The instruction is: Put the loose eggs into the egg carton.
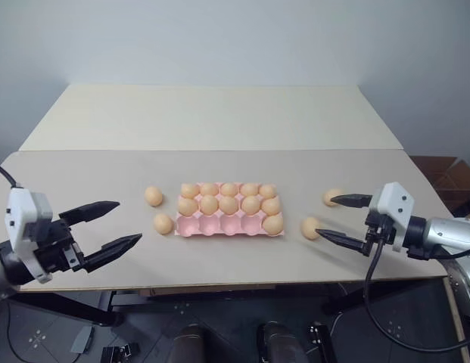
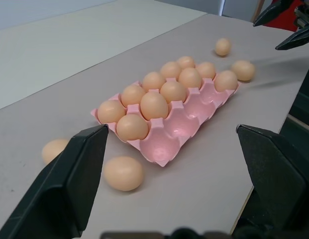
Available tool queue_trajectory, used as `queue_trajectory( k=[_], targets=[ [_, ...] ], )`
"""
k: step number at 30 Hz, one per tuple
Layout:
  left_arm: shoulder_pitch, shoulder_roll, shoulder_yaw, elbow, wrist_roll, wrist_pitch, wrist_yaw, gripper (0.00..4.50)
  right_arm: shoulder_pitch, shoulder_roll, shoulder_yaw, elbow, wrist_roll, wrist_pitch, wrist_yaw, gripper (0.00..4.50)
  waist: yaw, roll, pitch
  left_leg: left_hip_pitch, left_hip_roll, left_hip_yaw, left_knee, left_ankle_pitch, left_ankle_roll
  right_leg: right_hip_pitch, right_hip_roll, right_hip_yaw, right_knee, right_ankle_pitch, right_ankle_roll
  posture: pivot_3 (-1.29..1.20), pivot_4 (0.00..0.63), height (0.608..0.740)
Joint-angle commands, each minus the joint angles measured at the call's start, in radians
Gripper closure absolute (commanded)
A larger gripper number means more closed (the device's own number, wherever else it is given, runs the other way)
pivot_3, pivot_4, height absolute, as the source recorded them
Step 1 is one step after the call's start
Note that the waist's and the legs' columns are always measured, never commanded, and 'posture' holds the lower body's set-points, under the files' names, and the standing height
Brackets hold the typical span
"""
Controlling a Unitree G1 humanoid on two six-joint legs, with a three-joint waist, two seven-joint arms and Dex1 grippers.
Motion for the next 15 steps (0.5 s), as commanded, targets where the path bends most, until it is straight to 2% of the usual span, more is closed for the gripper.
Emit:
queue_trajectory(
  k=[1, 5, 15],
  targets=[
    [0.006, 0.007, -0.011, -0.037, 0.014, -0.023, -0.012, 0.02, -0.017, -0.032, -0.040, -0.018, -0.016, 0.027, -0.034, 0.00, 0.000, 0.000, 0.000, 0.000, 0.000, 0.000, 0.000, 0.000, 0.000, 0.000, 0.000, 0.000, 0.000, 0.000, 0.000, 0.00, 0.150, 0.740],
    [-0.011, 0.004, -0.037, -0.023, 0.023, -0.033, -0.013, 0.02, -0.007, -0.031, -0.015, -0.025, -0.050, 0.074, -0.089, 0.00, 0.001, 0.000, 0.000, 0.000, 0.000, 0.000, 0.000, 0.000, 0.000, 0.000, 0.000, 0.000, 0.000, 0.000, 0.000, 0.00, 0.150, 0.740],
    [-0.080, 0.009, -0.099, 0.009, 0.044, -0.040, -0.026, 0.02, -0.092, 0.069, 0.140, 0.041, -0.108, 0.234, -0.207, 0.00, -0.007, 0.000, 0.000, -0.001, 0.000, 0.000, 0.000, 0.000, 0.000, 0.000, 0.000, 0.000, 0.000, 0.001, -0.001, 0.00, 0.150, 0.740]
  ],
)
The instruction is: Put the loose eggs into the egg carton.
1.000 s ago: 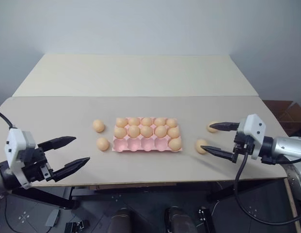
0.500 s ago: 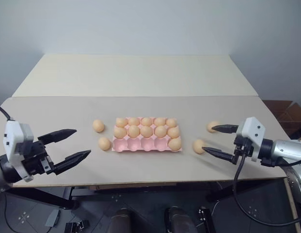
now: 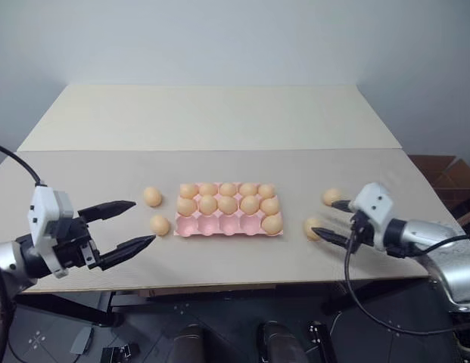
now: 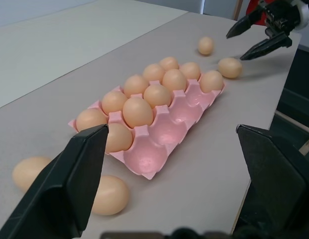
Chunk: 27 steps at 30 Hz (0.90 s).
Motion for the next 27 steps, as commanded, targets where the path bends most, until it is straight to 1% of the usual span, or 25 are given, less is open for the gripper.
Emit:
queue_trajectory(
  k=[1, 6, 7, 9, 14, 15, 20, 22, 25, 27],
  targets=[
    [-0.011, 0.009, 0.005, -0.005, 0.003, -0.022, -0.009, 0.02, -0.032, 0.023, 0.014, 0.002, -0.007, 0.048, -0.033, 0.00, -0.001, 0.000, 0.000, -0.001, 0.000, 0.000, 0.000, 0.000, 0.000, 0.000, 0.000, 0.000, 0.000, 0.000, 0.000, 0.00, 0.150, 0.740],
    [-0.012, 0.010, 0.004, -0.005, 0.009, -0.022, -0.013, 0.02, -0.075, 0.078, 0.063, 0.089, -0.047, 0.096, -0.087, 0.00, -0.002, 0.000, 0.000, -0.001, 0.000, 0.000, 0.000, 0.000, 0.000, 0.000, 0.000, 0.000, 0.000, 0.001, -0.001, 0.00, 0.150, 0.740],
    [-0.013, 0.010, 0.003, -0.005, 0.011, -0.022, -0.012, 0.00, -0.080, 0.089, 0.065, 0.105, -0.052, 0.092, -0.091, 0.18, -0.003, 0.000, 0.000, -0.001, 0.000, 0.000, 0.000, 0.000, 0.000, 0.000, 0.000, 0.000, 0.000, 0.001, -0.001, 0.00, 0.150, 0.740],
    [-0.013, 0.009, 0.003, -0.006, 0.014, -0.021, -0.012, 0.00, -0.084, 0.099, 0.067, 0.119, -0.057, 0.087, -0.095, 0.59, -0.003, 0.000, 0.000, -0.001, 0.000, 0.000, 0.000, 0.000, 0.000, 0.000, 0.000, 0.000, 0.000, 0.001, -0.001, 0.00, 0.150, 0.740],
    [-0.007, 0.006, 0.008, -0.014, 0.017, -0.019, -0.012, 0.00, -0.080, 0.109, 0.047, 0.086, -0.046, 0.092, -0.109, 2.36, -0.004, 0.000, 0.000, -0.001, 0.000, 0.000, 0.000, 0.000, 0.000, -0.001, 0.000, 0.000, 0.000, 0.002, 0.000, 0.00, 0.150, 0.740],
    [-0.006, 0.006, 0.008, -0.016, 0.017, -0.019, -0.012, 0.00, -0.079, 0.108, 0.043, 0.063, -0.047, 0.092, -0.116, 2.63, -0.005, 0.000, 0.000, -0.001, 0.000, 0.000, 0.000, 0.000, 0.000, -0.001, 0.000, 0.000, 0.000, 0.002, 0.000, 0.00, 0.150, 0.740],
    [-0.002, 0.007, 0.009, -0.019, 0.018, -0.017, -0.012, 0.00, -0.105, 0.107, 0.035, -0.097, -0.011, 0.130, -0.127, 2.63, -0.008, 0.000, 0.000, -0.001, 0.000, 0.000, 0.000, 0.000, 0.000, -0.001, 0.000, 0.000, 0.000, 0.001, 0.001, 0.00, 0.150, 0.740],
    [-0.002, 0.010, 0.008, -0.018, 0.018, -0.018, -0.015, 0.00, -0.128, 0.118, 0.051, -0.163, 0.013, 0.152, -0.123, 2.63, -0.012, 0.000, 0.000, -0.001, 0.000, -0.001, 0.000, 0.000, 0.000, -0.001, 0.000, 0.000, 0.000, 0.001, 0.002, 0.00, 0.150, 0.740],
    [-0.006, 0.010, 0.001, -0.014, 0.021, -0.021, -0.019, 0.00, -0.169, 0.163, 0.132, -0.230, 0.030, 0.176, -0.119, 2.63, -0.016, 0.000, 0.000, -0.001, 0.001, -0.001, 0.000, 0.000, 0.000, -0.001, 0.001, 0.000, 0.000, 0.002, 0.003, 0.00, 0.150, 0.740],
    [-0.015, 0.007, -0.013, -0.009, 0.026, -0.025, -0.018, 0.00, -0.192, 0.204, 0.187, -0.224, 0.016, 0.185, -0.131, 2.63, -0.015, 0.000, 0.000, 0.000, 0.002, -0.001, 0.000, 0.000, 0.000, -0.001, 0.002, -0.001, 0.000, 0.002, 0.003, 0.00, 0.150, 0.740]
  ],
)
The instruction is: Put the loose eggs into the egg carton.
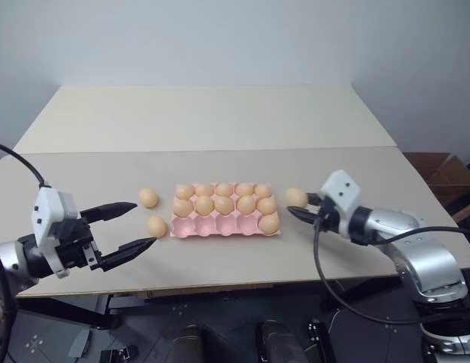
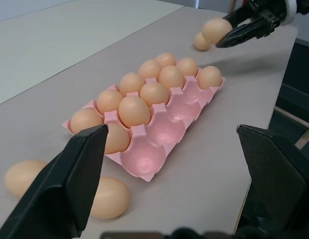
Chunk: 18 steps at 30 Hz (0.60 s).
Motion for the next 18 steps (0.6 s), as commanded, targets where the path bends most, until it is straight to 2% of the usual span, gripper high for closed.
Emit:
queue_trajectory(
  k=[1, 6, 9, 14, 15, 18],
  targets=[
    [-0.017, 0.005, -0.011, -0.009, 0.004, -0.025, -0.003, 0.00, -0.028, 0.048, 0.083, -0.023, -0.010, 0.014, -0.016, 2.63, 0.001, 0.000, 0.000, 0.000, 0.000, 0.000, 0.000, 0.000, 0.000, 0.000, 0.000, 0.000, 0.000, 0.000, 0.000, 0.00, 0.150, 0.740],
    [-0.019, -0.006, -0.016, -0.016, 0.006, -0.029, 0.004, 0.00, -0.051, 0.110, 0.168, 0.006, -0.053, 0.021, -0.046, 2.63, 0.005, 0.000, 0.000, -0.001, -0.002, 0.000, 0.000, 0.000, 0.000, 0.000, -0.002, 0.000, 0.000, 0.002, -0.006, 0.00, 0.150, 0.740],
    [-0.011, -0.007, -0.010, -0.016, 0.009, -0.031, 0.002, 0.00, -0.054, 0.118, 0.180, 0.000, -0.054, 0.030, -0.041, 1.95, 0.003, 0.000, 0.000, -0.002, -0.002, 0.000, 0.000, 0.000, 0.000, 0.000, -0.003, 0.000, -0.001, 0.002, -0.005, 0.00, 0.150, 0.740],
    [-0.010, -0.007, -0.011, -0.015, 0.009, -0.030, 0.002, 0.00, -0.062, 0.112, 0.172, -0.028, -0.049, 0.037, -0.038, 0.20, 0.003, 0.000, 0.000, -0.001, -0.002, 0.000, 0.000, 0.000, 0.000, -0.001, -0.002, -0.001, 0.000, 0.003, -0.005, 0.00, 0.150, 0.740],
    [-0.009, -0.008, -0.011, -0.014, 0.010, -0.031, 0.001, 0.00, -0.060, 0.102, 0.154, -0.045, -0.039, 0.041, -0.033, 0.02, 0.003, 0.000, 0.000, -0.001, -0.001, 0.000, 0.000, 0.000, 0.000, -0.001, -0.002, -0.001, 0.000, 0.002, -0.005, 0.00, 0.150, 0.740],
    [-0.008, -0.006, -0.007, -0.001, 0.013, -0.031, -0.002, 0.00, -0.048, 0.062, 0.087, -0.078, -0.013, 0.036, -0.011, 0.02, 0.004, 0.000, 0.000, -0.001, -0.001, 0.000, 0.000, 0.000, 0.000, -0.001, -0.002, -0.001, 0.000, 0.002, -0.006, 0.00, 0.150, 0.740]
  ],
)
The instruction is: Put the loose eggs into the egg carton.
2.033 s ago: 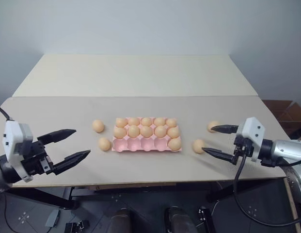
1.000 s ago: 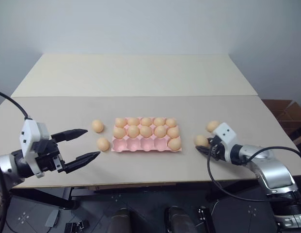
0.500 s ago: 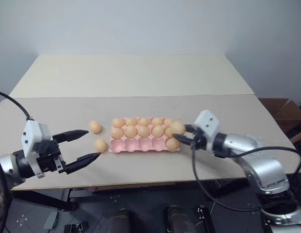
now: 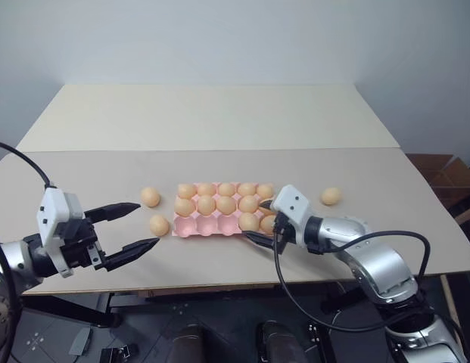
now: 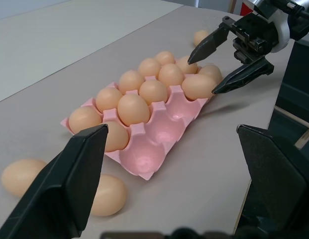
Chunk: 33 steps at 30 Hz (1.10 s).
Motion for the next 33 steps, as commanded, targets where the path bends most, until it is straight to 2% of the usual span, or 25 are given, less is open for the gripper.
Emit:
queue_trajectory(
  k=[1, 7, 14, 19, 25, 29, 33],
  targets=[
    [0.005, -0.002, 0.026, 0.011, 0.000, -0.025, -0.006, 0.00, 0.005, -0.060, -0.135, -0.080, 0.048, -0.015, 0.033, 0.02, 0.001, 0.000, 0.000, 0.000, 0.000, 0.000, 0.000, 0.000, 0.000, 0.000, 0.000, 0.000, 0.000, 0.000, 0.000, 0.00, 0.150, 0.740],
    [0.059, 0.013, 0.110, 0.093, 0.012, -0.042, -0.049, 0.00, 0.190, -0.216, -0.460, -0.068, 0.161, -0.166, 0.217, 0.02, 0.010, 0.000, 0.000, -0.001, -0.001, 0.000, 0.000, -0.001, 0.000, 0.000, -0.001, -0.001, -0.003, -0.001, 0.001, 0.00, 0.150, 0.740],
    [0.100, 0.019, 0.182, 0.198, 0.037, -0.060, -0.098, 0.00, 0.396, -0.297, -0.667, 0.076, 0.187, -0.348, 0.392, 0.02, 0.009, 0.000, 0.000, 0.001, 0.000, 0.001, 0.000, -0.001, 0.000, 0.002, -0.001, 0.000, -0.002, -0.006, 0.004, 0.00, 0.150, 0.740],
    [0.124, 0.004, 0.173, 0.203, 0.054, -0.070, -0.100, 0.00, 0.468, -0.306, -0.714, 0.127, 0.175, -0.383, 0.397, 0.02, 0.006, 0.000, 0.000, 0.003, 0.000, 0.001, 0.000, -0.001, 0.000, 0.002, -0.001, 0.001, -0.001, -0.006, 0.004, 0.00, 0.150, 0.740],
    [0.115, -0.008, 0.156, 0.192, 0.050, -0.066, -0.087, 0.00, 0.492, -0.305, -0.711, 0.116, 0.173, -0.365, 0.353, 0.02, 0.006, 0.000, 0.000, 0.002, 0.000, 0.002, 0.000, -0.001, 0.000, 0.002, -0.001, 0.001, -0.001, -0.006, 0.004, 0.00, 0.150, 0.740],
    [0.086, 0.006, 0.141, 0.206, 0.049, -0.064, -0.089, 0.00, 0.442, -0.295, -0.662, 0.137, 0.147, -0.357, 0.295, 0.02, 0.007, 0.000, 0.000, 0.003, 0.000, 0.002, 0.000, -0.001, 0.000, 0.002, -0.001, 0.001, -0.001, -0.006, 0.004, 0.00, 0.150, 0.740],
    [0.050, 0.012, 0.108, 0.211, 0.054, -0.066, -0.089, 0.00, 0.280, -0.261, -0.532, 0.220, 0.048, -0.287, 0.142, 0.02, -0.001, 0.000, 0.000, 0.003, 0.000, 0.002, 0.000, -0.001, 0.000, 0.001, -0.001, 0.001, -0.001, -0.005, 0.003, 0.00, 0.150, 0.740]
  ],
)
